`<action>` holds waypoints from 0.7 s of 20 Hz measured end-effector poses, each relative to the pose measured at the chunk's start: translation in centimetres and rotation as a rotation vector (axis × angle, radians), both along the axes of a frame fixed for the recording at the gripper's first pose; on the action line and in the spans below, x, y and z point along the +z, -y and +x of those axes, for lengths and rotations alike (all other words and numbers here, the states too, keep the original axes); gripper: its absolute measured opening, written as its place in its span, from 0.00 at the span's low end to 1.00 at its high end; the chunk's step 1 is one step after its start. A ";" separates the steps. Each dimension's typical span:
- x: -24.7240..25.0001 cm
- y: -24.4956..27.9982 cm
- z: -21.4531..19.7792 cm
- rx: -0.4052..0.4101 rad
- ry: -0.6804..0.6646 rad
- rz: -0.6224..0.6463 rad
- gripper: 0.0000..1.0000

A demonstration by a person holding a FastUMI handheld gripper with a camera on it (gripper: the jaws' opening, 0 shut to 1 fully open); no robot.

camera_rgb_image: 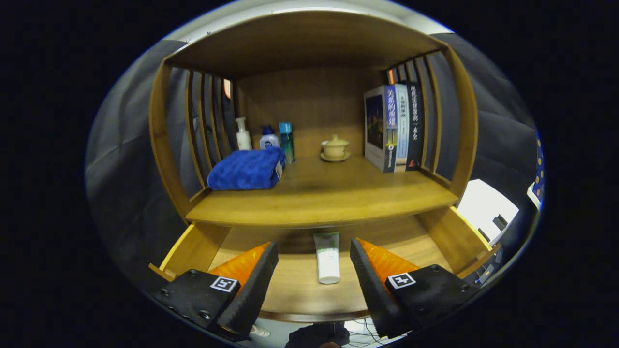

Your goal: Pull open the drawer, take out the items inside it, and place them on the countertop above the cabinet.

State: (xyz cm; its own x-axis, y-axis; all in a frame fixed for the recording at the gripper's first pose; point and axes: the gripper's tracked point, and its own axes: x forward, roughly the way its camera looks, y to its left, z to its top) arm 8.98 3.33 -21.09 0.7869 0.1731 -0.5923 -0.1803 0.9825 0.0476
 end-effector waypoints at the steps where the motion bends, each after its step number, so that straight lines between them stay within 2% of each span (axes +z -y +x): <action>1: -1.0 0.0 0.3 0.006 -0.054 -0.017 0.97; 7: -6.4 0.1 1.3 0.006 -0.346 -0.060 0.98; 11: -8.0 0.9 2.6 0.027 -0.421 -0.170 0.97; 14: -9.4 0.7 2.8 0.029 -0.503 -0.188 0.96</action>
